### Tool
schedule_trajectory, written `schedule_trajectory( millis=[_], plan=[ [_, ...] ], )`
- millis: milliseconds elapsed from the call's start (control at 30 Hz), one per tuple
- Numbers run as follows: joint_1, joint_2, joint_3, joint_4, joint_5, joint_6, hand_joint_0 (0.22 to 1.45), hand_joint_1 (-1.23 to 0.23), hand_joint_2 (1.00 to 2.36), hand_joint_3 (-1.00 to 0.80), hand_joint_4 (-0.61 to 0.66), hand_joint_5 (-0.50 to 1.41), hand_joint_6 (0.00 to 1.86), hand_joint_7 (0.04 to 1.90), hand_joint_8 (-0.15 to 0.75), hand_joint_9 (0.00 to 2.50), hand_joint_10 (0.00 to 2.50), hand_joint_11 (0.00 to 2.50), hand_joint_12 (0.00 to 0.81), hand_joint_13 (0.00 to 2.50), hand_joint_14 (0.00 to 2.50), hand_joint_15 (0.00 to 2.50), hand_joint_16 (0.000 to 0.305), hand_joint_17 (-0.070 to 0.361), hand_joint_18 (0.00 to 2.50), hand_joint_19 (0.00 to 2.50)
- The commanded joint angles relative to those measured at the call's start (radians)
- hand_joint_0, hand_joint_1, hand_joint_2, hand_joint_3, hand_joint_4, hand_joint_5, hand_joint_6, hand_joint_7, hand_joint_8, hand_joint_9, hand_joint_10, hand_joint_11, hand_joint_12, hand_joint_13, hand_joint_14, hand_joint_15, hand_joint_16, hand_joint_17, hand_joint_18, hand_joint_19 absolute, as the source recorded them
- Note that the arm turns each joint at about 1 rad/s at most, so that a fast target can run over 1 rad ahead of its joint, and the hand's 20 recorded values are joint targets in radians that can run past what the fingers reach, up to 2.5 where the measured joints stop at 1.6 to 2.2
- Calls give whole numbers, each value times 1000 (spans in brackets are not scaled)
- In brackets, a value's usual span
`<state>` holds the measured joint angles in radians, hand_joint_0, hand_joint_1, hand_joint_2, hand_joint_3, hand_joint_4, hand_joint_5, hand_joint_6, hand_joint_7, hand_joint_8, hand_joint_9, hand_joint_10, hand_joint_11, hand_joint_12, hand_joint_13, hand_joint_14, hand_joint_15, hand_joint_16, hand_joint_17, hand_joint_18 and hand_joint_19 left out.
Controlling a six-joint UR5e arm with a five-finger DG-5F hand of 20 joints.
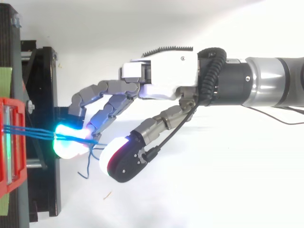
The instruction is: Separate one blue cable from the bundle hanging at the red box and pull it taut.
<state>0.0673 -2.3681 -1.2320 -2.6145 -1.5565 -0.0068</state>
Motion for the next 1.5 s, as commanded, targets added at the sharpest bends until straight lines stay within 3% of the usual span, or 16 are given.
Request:
schedule_trajectory(
  millis=[0, 400, 700, 933, 1467],
  plan=[
    [-6, 1, 3, 2, -1, 1, 576, -719, 1002, -454, 221, -156, 502, 968, 248, 765, 11, 415, 304, 784, 15, 389, 45, 100, 647, 373],
    [-32, 1, 28, 1, -1, 2, 607, -715, 1007, -393, 210, -145, 502, 1043, 247, 784, 9, 435, 299, 796, 14, 402, 44, 99, 658, 392],
    [-34, 0, 26, 1, -1, 4, 633, -728, 1012, -251, 204, -135, 502, 1115, 255, 796, 9, 446, 305, 814, 14, 400, 45, 102, 684, 386],
    [-37, 1, 26, -1, -25, 4, 644, -740, 1011, -149, 201, -127, 501, 1162, 266, 805, 10, 444, 320, 829, 13, 402, 48, 108, 709, 366],
    [-40, 1, 28, 4, -27, -4, 572, -743, 1005, -397, 167, -125, 530, 1185, 258, 810, 9, 478, 312, 821, 14, 419, 47, 105, 688, 384]
  ],
)
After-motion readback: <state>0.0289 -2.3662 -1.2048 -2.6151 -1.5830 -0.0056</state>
